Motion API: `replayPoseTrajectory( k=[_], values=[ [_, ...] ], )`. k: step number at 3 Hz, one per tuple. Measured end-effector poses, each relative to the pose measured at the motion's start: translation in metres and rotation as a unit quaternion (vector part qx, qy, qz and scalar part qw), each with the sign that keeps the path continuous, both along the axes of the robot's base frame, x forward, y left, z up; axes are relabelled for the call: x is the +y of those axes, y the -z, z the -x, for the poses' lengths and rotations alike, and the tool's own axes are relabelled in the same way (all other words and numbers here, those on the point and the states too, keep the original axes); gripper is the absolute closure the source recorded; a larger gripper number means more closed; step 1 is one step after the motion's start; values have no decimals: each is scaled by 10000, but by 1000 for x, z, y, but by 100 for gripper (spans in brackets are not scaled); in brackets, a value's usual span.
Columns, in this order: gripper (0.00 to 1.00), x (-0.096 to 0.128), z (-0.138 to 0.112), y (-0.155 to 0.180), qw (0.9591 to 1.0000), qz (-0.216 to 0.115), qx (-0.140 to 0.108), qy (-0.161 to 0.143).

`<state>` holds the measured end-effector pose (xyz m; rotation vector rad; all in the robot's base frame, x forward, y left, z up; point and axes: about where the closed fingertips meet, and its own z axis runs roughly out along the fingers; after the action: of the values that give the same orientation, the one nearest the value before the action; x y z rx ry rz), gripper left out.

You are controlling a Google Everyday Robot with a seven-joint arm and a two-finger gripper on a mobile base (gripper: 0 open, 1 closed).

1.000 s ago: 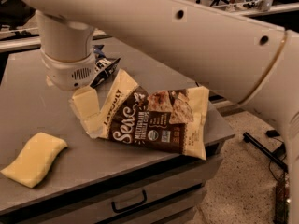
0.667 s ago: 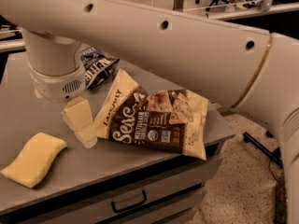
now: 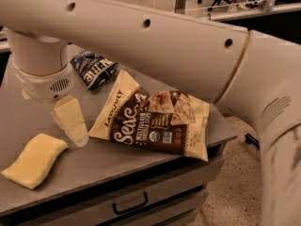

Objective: Pick sponge

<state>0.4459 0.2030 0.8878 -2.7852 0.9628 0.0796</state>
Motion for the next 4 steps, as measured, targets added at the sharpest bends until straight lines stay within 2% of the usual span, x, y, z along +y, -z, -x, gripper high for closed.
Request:
replayPoseTrajectory(
  k=[2,3,4],
  values=[
    [0,45,3,14,9977,84,2,-673],
    [0,48,19,29,9976,19,45,-686],
    [0,45,35,48,9975,186,111,-668]
  ],
)
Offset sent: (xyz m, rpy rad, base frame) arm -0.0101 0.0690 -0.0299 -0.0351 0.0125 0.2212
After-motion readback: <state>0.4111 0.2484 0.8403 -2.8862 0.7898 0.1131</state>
